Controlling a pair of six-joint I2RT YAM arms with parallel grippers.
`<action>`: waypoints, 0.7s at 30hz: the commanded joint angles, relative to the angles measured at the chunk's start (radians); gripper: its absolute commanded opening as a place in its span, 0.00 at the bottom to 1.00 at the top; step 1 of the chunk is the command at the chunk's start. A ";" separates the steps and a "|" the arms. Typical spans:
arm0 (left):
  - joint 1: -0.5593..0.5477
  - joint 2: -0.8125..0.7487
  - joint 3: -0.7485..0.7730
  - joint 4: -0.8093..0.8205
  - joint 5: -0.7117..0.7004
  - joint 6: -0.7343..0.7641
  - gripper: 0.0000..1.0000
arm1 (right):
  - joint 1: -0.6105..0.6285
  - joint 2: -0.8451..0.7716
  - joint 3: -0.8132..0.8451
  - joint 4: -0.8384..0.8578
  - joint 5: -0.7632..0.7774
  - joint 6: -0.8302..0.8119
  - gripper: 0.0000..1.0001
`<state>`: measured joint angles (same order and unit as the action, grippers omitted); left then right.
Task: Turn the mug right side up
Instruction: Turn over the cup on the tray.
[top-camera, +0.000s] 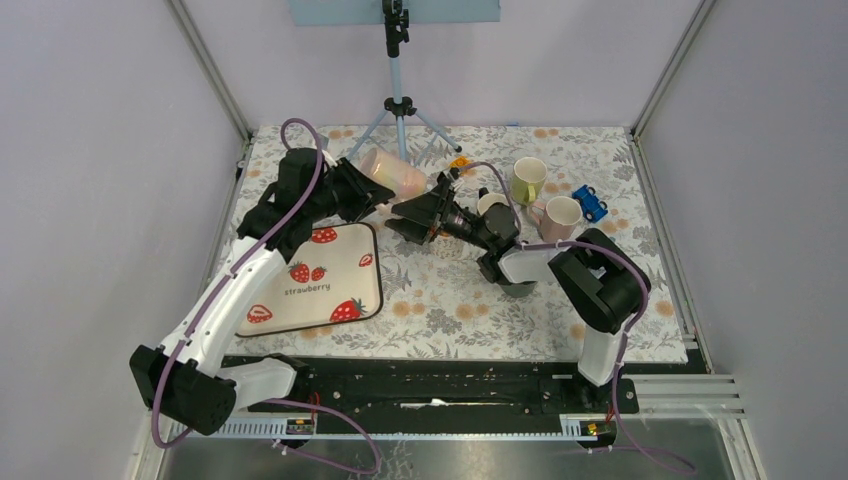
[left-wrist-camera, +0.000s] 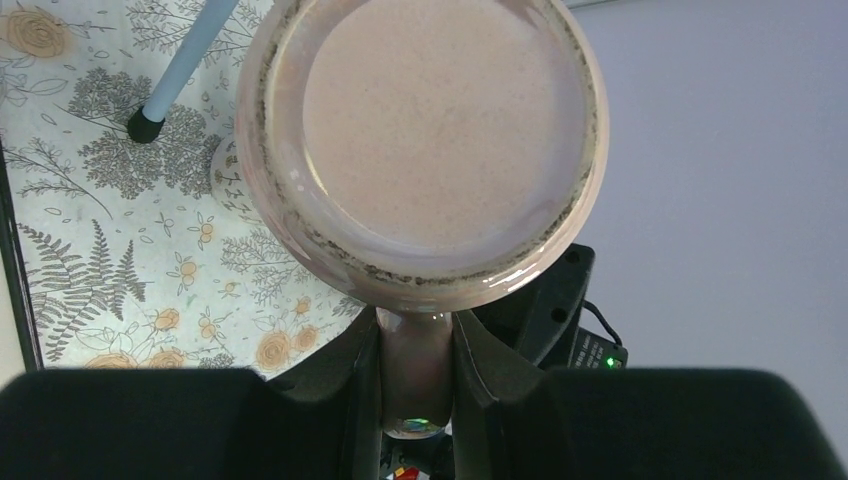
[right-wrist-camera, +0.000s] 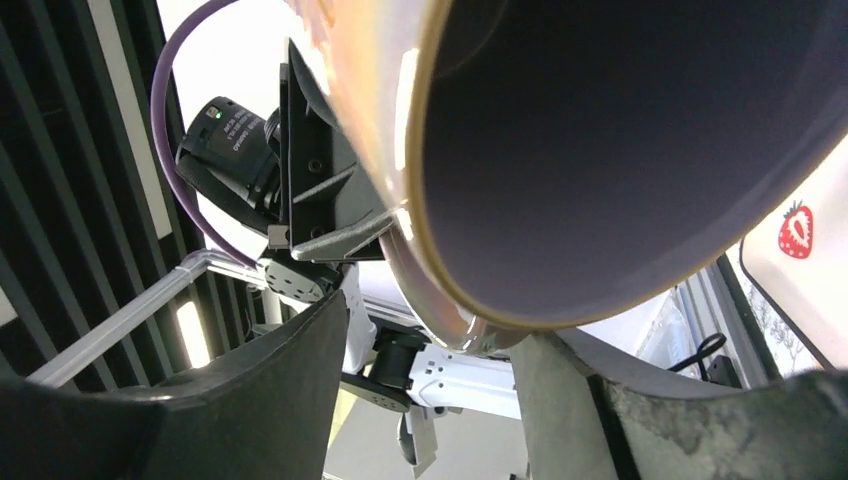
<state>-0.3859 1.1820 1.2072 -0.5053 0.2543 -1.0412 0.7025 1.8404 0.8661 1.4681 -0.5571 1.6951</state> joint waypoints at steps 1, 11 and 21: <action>-0.005 -0.038 0.016 0.191 0.042 -0.026 0.00 | 0.013 0.033 0.067 0.160 0.050 0.046 0.64; -0.006 -0.057 -0.026 0.225 0.071 -0.060 0.00 | 0.022 0.069 0.084 0.212 0.092 0.088 0.55; -0.007 -0.092 -0.081 0.255 0.092 -0.101 0.00 | 0.025 0.093 0.124 0.251 0.128 0.133 0.47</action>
<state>-0.3828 1.1561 1.1198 -0.3935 0.2749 -1.1145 0.7189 1.9175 0.9188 1.4948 -0.4881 1.7947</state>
